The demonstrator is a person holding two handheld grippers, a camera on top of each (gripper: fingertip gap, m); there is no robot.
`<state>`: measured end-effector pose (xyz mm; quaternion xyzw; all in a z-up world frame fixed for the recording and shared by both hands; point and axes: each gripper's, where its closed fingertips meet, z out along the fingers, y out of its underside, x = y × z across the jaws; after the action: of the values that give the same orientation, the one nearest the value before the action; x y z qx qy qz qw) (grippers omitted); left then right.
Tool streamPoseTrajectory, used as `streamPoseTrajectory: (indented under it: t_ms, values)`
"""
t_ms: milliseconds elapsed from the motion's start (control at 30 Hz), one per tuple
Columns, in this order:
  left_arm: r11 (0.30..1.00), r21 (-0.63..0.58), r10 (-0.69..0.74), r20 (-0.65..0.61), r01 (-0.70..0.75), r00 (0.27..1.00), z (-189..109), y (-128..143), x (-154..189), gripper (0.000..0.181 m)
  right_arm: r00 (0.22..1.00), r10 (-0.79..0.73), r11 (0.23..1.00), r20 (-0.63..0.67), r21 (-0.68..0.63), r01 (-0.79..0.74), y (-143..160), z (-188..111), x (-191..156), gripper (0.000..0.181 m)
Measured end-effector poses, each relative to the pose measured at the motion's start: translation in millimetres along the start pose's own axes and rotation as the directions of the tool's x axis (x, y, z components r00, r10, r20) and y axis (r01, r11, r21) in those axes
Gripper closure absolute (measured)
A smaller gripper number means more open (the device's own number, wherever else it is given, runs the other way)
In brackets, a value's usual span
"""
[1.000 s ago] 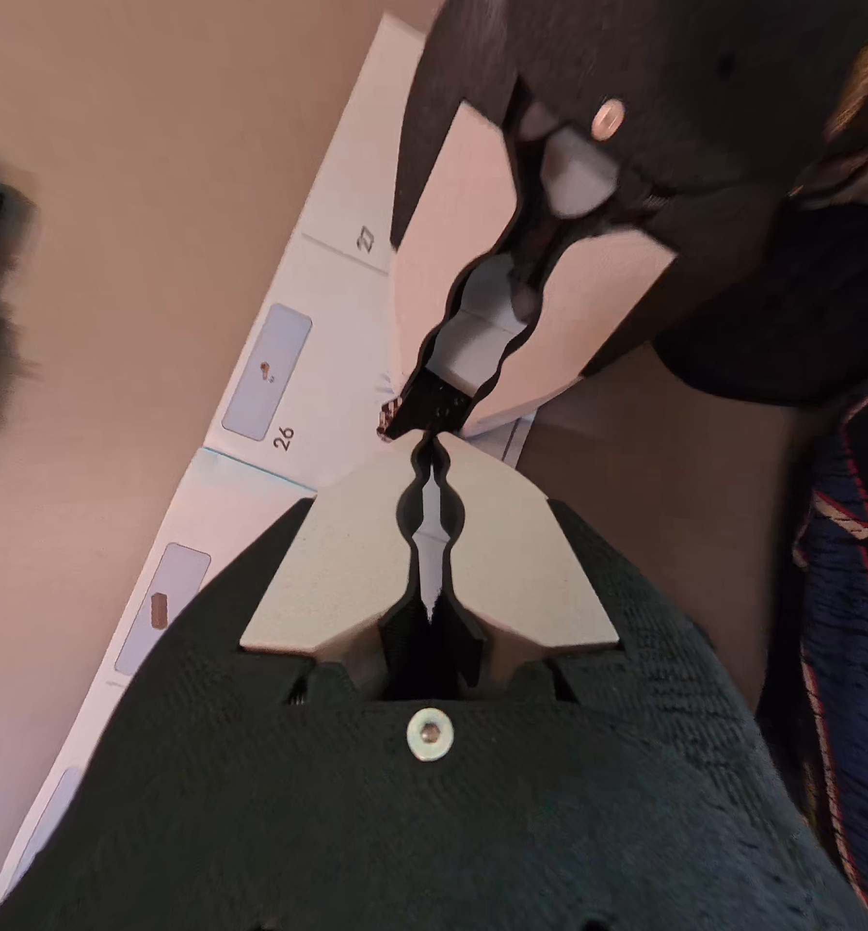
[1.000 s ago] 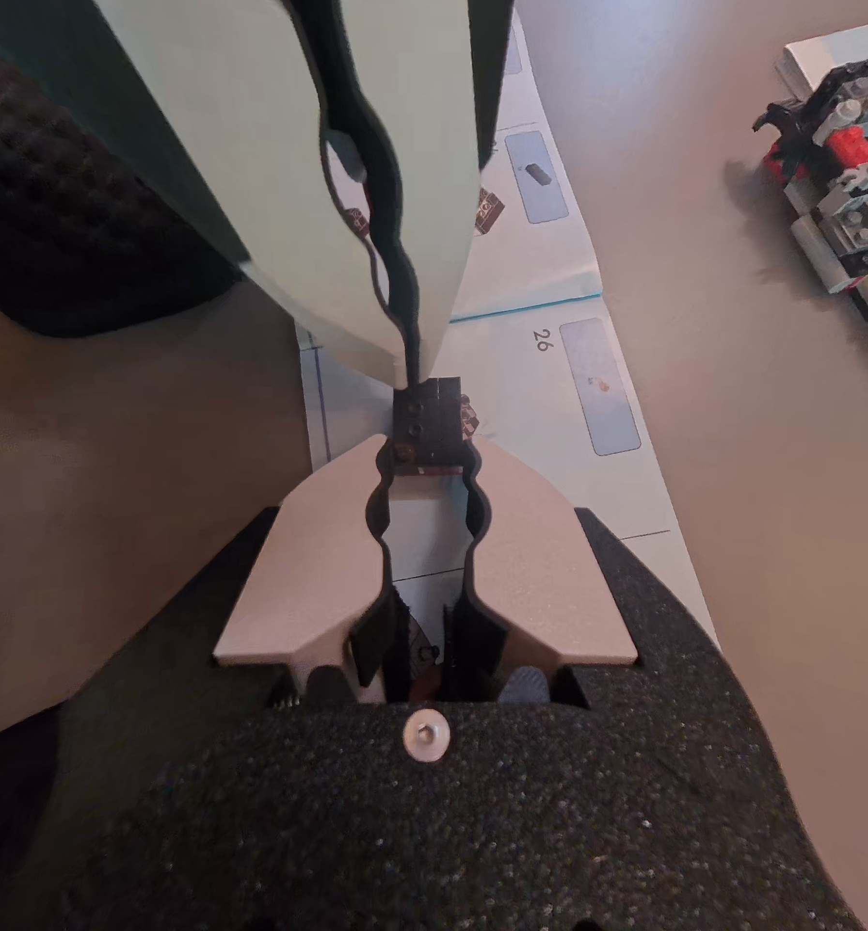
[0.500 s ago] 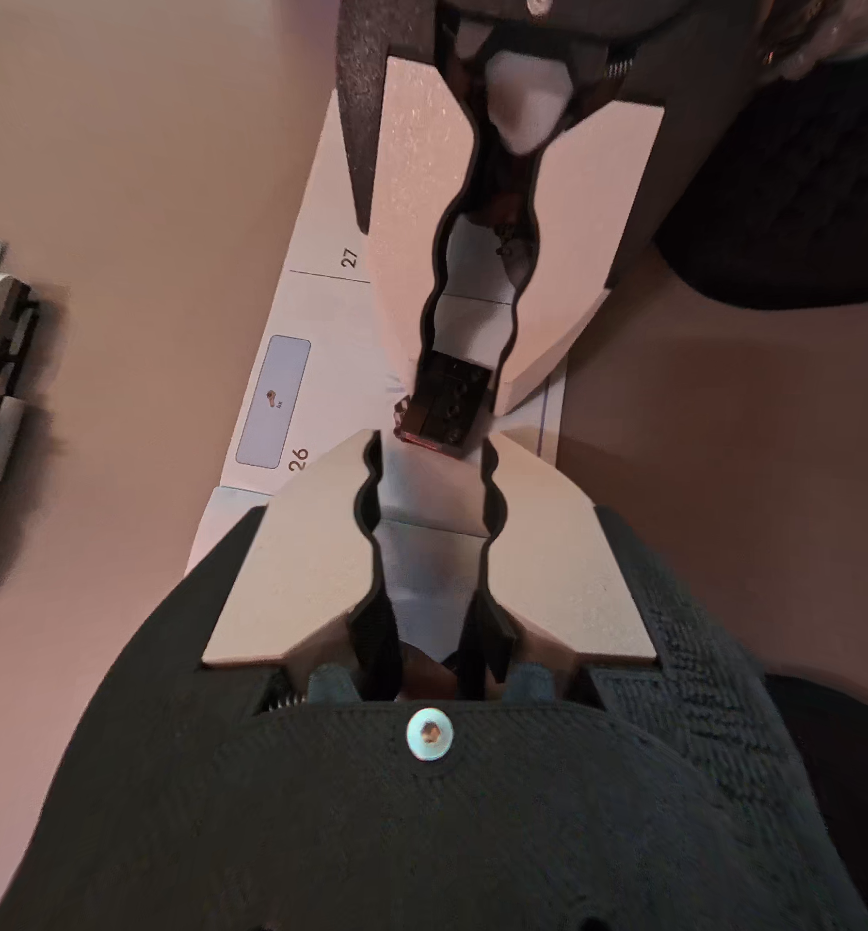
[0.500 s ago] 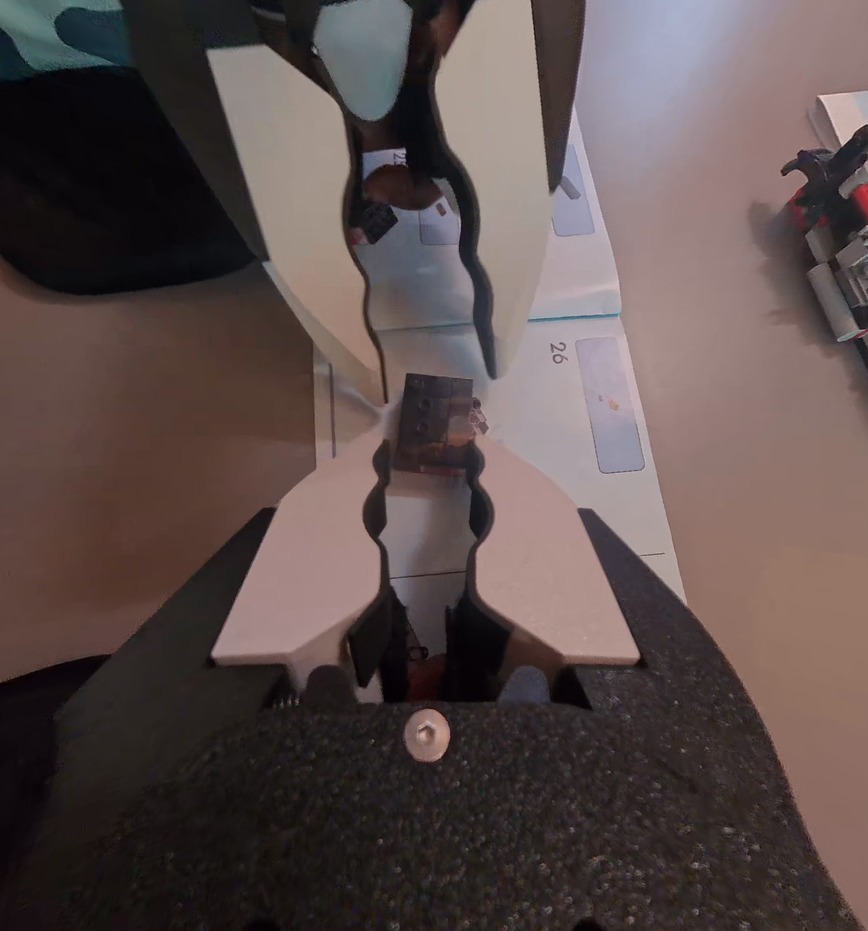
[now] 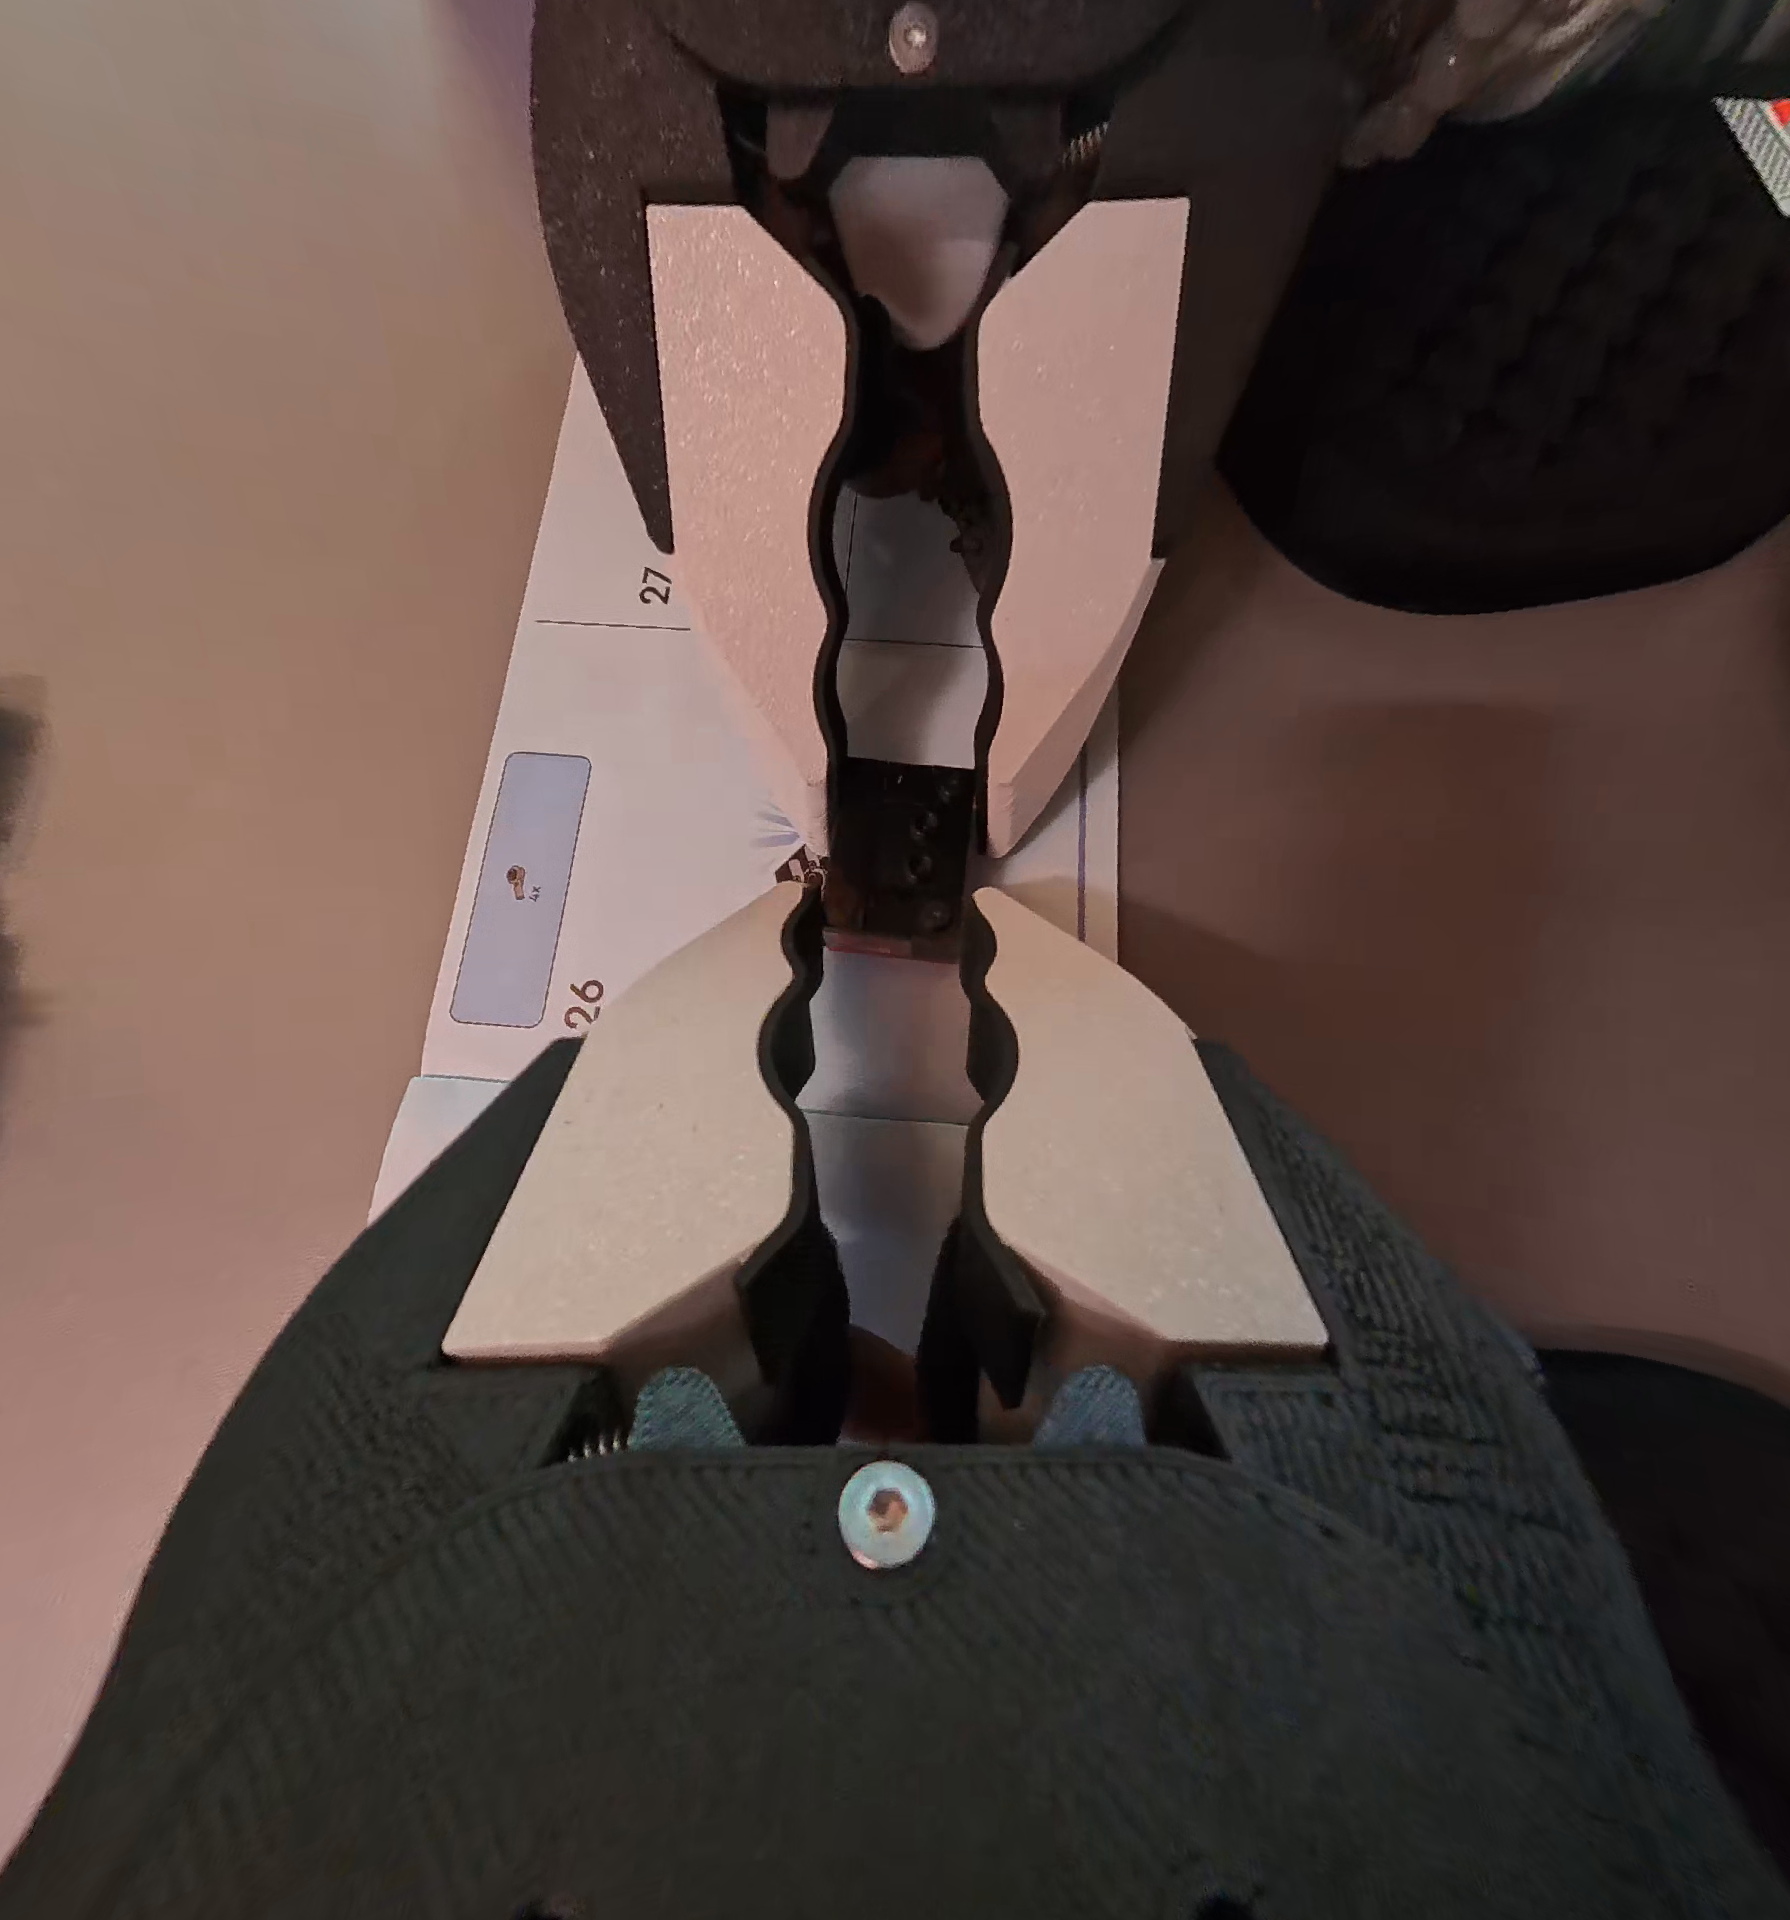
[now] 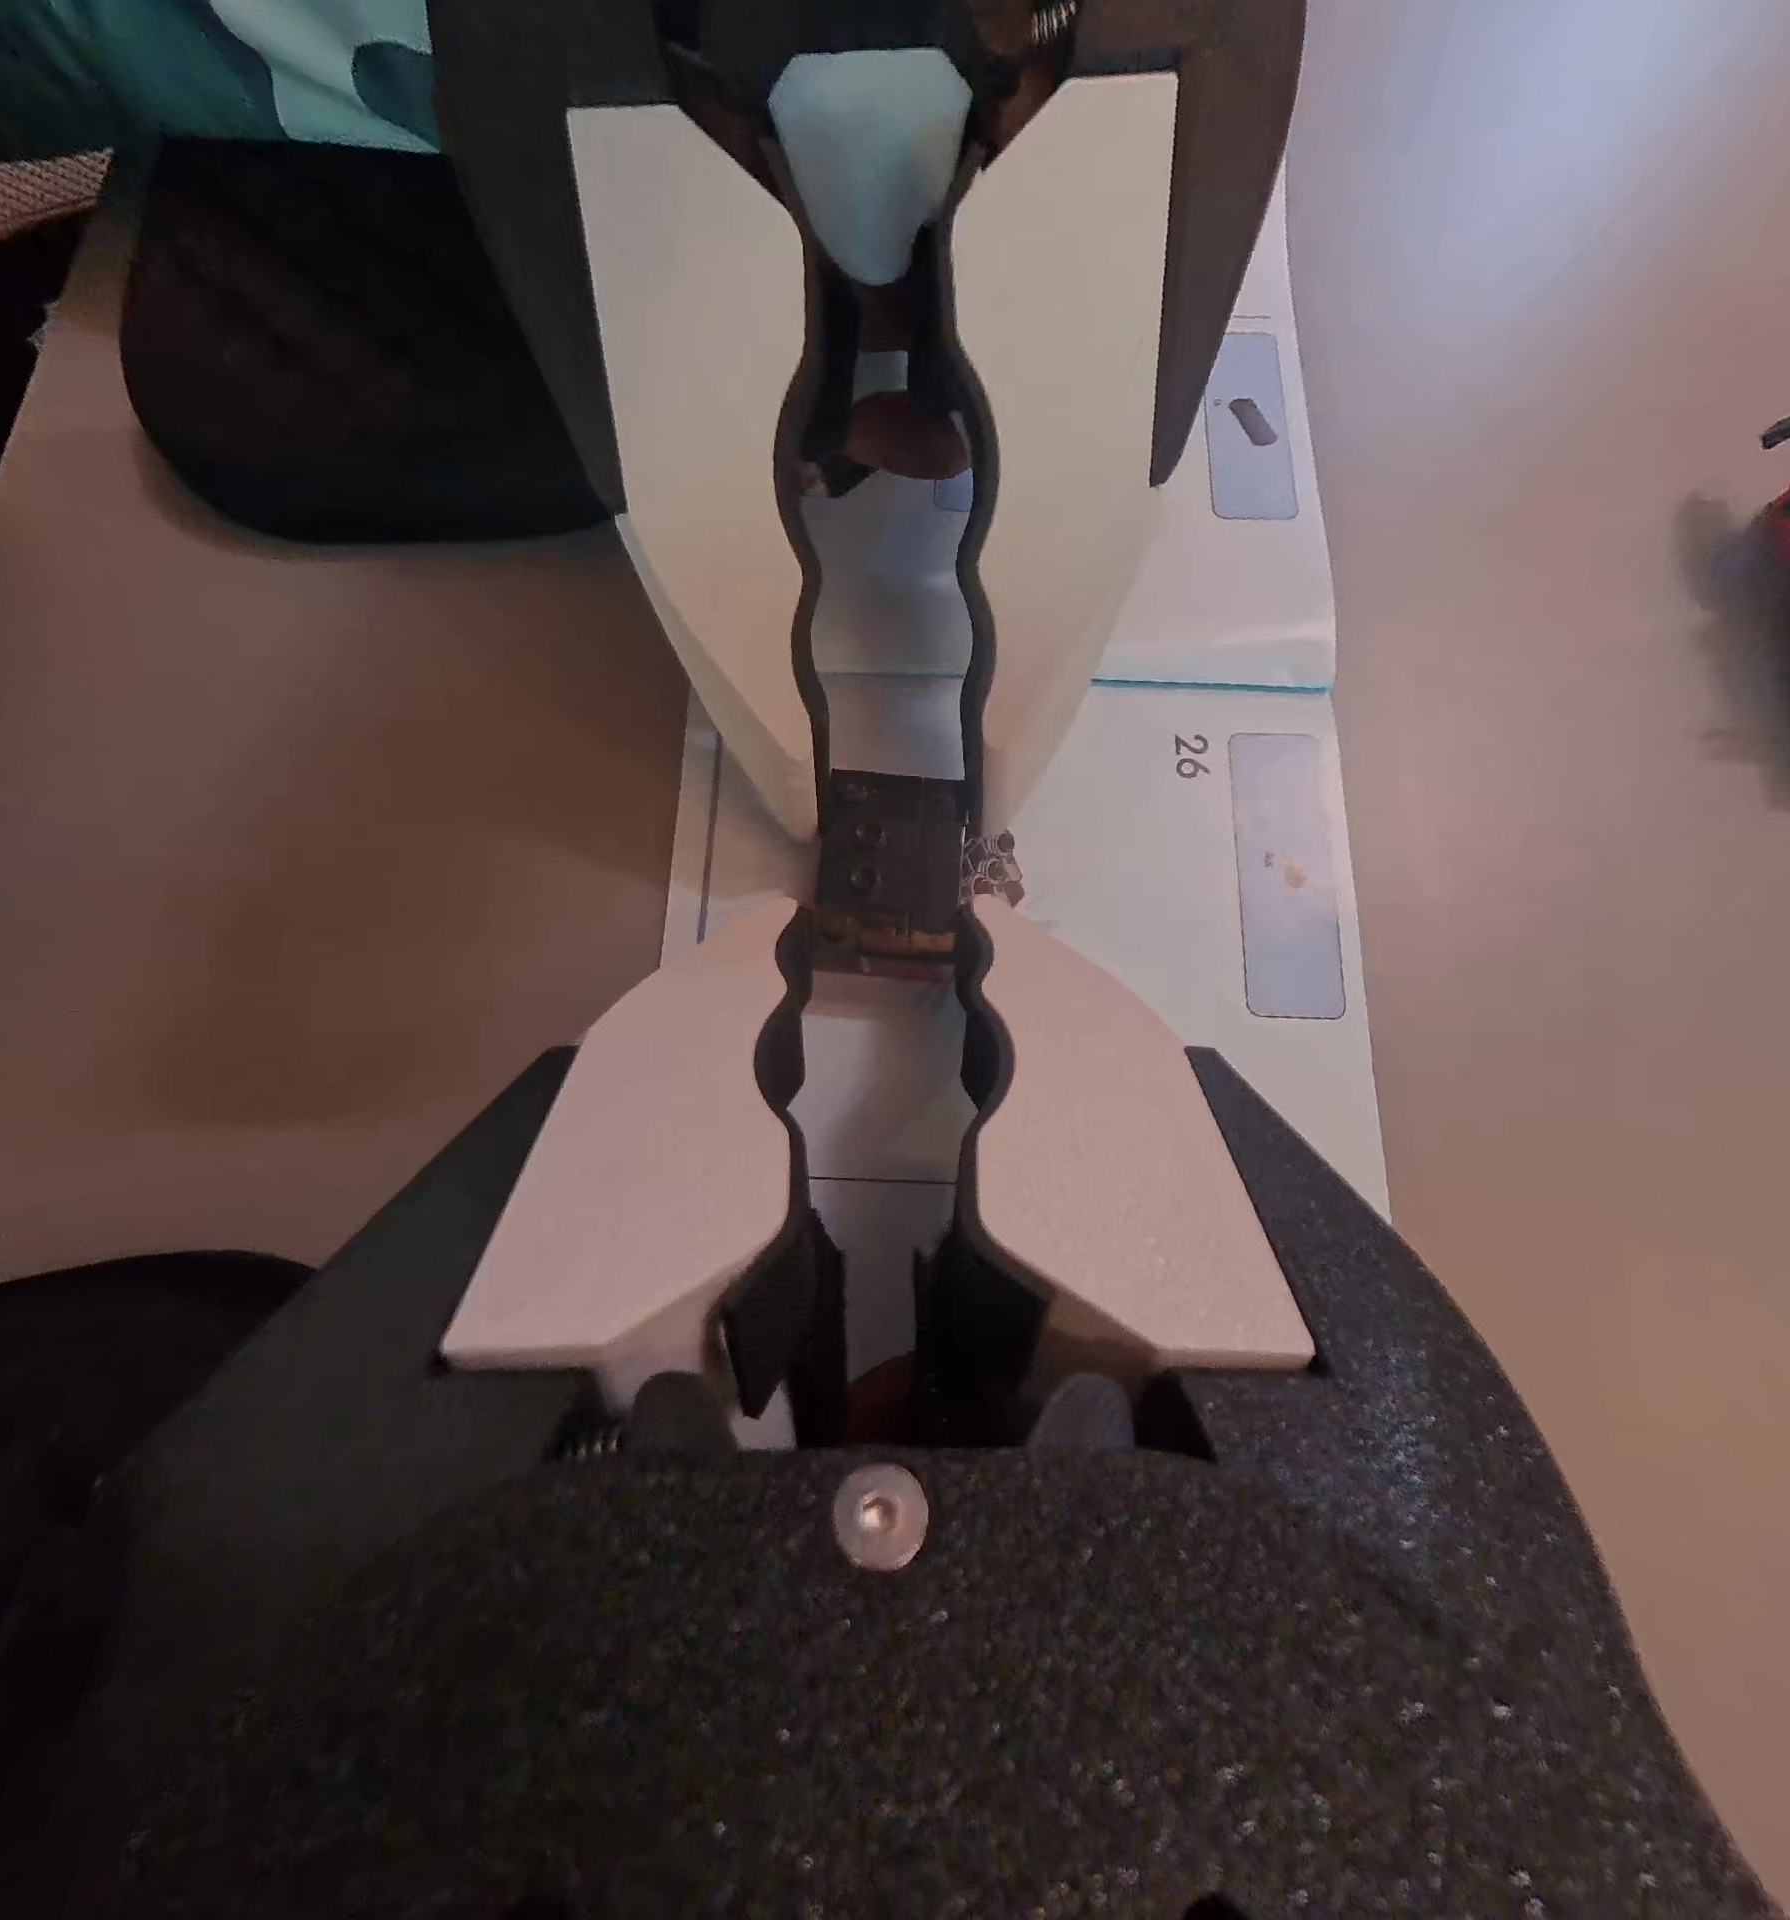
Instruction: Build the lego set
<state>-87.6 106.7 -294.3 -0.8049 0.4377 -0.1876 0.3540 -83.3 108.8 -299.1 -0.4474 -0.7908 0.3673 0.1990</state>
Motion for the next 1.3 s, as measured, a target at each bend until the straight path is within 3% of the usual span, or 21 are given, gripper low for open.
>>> streamPoseTrajectory:
  t_ms: [467,500,533,600,667,767,800,867,933,1067,1100,1233,1300]
  values:
    - [0.995,0.022,-0.098,0.016,0.098,0.995,0.5,0.2,2.0,0.155,1.0,-0.016,1.0,0.004,0.007,0.016,-0.3,0.3,-1.3,0.155]
    - [0.993,0.017,-0.118,0.023,0.118,0.993,-1.0,2.6,2.3,0.15,1.0,-0.018,1.0,-0.002,0.007,0.018,-0.9,1.0,-0.8,0.155]
    - [0.991,0.011,-0.135,0.031,0.135,0.99,-5.7,4.7,2.2,0.131,1.0,-0.02,1.0,-0.005,0.007,0.02,-1.5,1.6,-0.5,0.155]
    - [0.98,0.127,-0.162,0.067,0.153,0.984,-29.8,-7.3,-2.5,0.121,1.0,-0.022,1.0,-0.008,0.008,0.022,-1.8,1.6,-0.4,0.155]
    - [0.913,0.388,-0.186,0.123,0.125,0.975,-73.5,-33.9,-10.6,0.121,0.999,-0.026,1.0,-0.03,0.01,0.027,-1.6,0.7,1.3,0.141]
    - [0.653,0.758,-0.267,0.217,0.011,0.939,-151.2,-55.7,-21.0,0.122,1.0,-0.008,0.999,-0.028,0.04,0.009,-3.5,-4.3,0.5,0.122]
    - [0.578,0.815,-0.292,0.245,-0.034,0.925,-169.7,-54.4,-22.0,0.122,0.999,0.006,0.997,-0.032,0.079,-0.004,-8.2,-7.4,2.2,0.119]
    - [0.508,0.853,-0.299,0.301,-0.116,0.906,-190.3,-54.0,-19.2,0.122,0.998,0.042,0.984,-0.05,0.174,-0.033,-20.2,-15.9,8.8,0.109]
    - [0.501,0.852,-0.285,0.33,-0.154,0.9,-194.6,-53.8,-17.1,0.123,0.994,0.081,0.96,-0.08,0.273,-0.056,-30.9,-26.0,17.2,0.095]
    - [0.577,0.8,-0.233,0.357,-0.167,0.905,-173.4,-53.8,-14.7,0.123,0.982,0.131,0.93,-0.136,0.359,-0.074,-36.2,-34.8,30.6,0.066]
    - [0.594,0.787,-0.226,0.363,-0.168,0.904,-168.6,-53.1,-15.1,0.123,0.983,0.12,0.936,-0.138,0.346,-0.065,-35.0,-33.6,29.9,0.068]
    - [0.646,0.753,-0.23,0.351,-0.127,0.908,-157.6,-47.3,-17.8,0.123,0.997,0.056,0.98,-0.048,0.194,-0.045,-18.8,-18.8,10.1,0.114]
    - [0.67,0.737,-0.235,0.323,-0.088,0.917,-152.0,-43.8,-17.7,0.124,0.999,0.029,0.992,-0.032,0.123,-0.025,-11.8,-11.3,5.0,0.124]
